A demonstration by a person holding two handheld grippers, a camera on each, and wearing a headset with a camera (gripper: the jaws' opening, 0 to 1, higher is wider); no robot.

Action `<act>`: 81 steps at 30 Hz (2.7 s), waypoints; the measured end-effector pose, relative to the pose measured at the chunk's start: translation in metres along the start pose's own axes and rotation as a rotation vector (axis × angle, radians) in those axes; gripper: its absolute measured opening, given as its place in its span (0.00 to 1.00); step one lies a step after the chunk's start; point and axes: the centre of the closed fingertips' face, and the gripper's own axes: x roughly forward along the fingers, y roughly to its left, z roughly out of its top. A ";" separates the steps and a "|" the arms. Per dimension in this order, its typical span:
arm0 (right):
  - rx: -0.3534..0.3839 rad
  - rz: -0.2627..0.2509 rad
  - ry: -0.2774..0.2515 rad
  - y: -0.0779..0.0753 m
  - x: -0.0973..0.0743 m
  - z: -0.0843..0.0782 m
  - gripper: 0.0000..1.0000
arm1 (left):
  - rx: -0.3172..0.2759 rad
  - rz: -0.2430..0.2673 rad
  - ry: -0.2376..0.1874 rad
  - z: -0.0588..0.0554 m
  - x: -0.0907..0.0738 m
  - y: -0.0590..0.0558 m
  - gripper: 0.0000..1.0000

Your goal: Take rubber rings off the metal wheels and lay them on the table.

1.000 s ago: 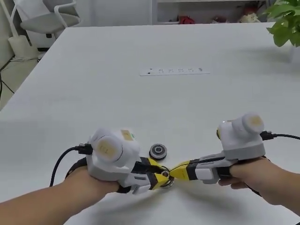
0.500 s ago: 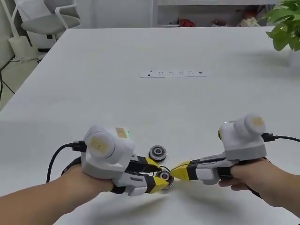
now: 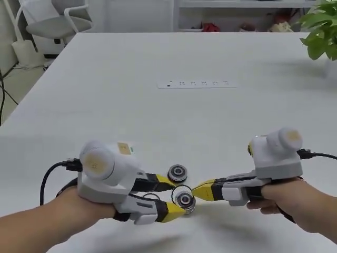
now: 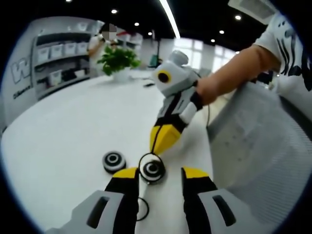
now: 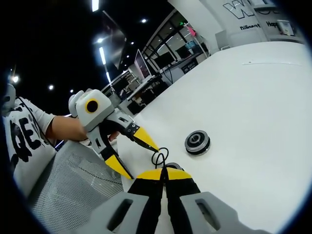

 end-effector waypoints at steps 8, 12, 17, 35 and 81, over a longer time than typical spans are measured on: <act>-0.009 0.014 -0.002 0.006 0.001 0.005 0.00 | -0.005 0.011 -0.001 -0.002 -0.007 0.000 0.41; -0.014 0.021 -0.002 0.009 0.002 0.008 0.00 | 0.007 0.017 0.002 -0.003 -0.010 0.000 0.44; -0.016 0.030 -0.010 0.013 0.005 0.015 0.00 | 0.022 0.027 0.009 -0.005 -0.014 0.001 0.48; -0.026 0.064 0.007 0.024 0.028 0.020 0.00 | 0.016 0.080 -0.006 -0.008 -0.030 0.014 0.59; -0.011 0.021 0.101 0.015 0.067 0.001 0.00 | -0.021 0.175 0.007 -0.044 -0.076 0.034 0.73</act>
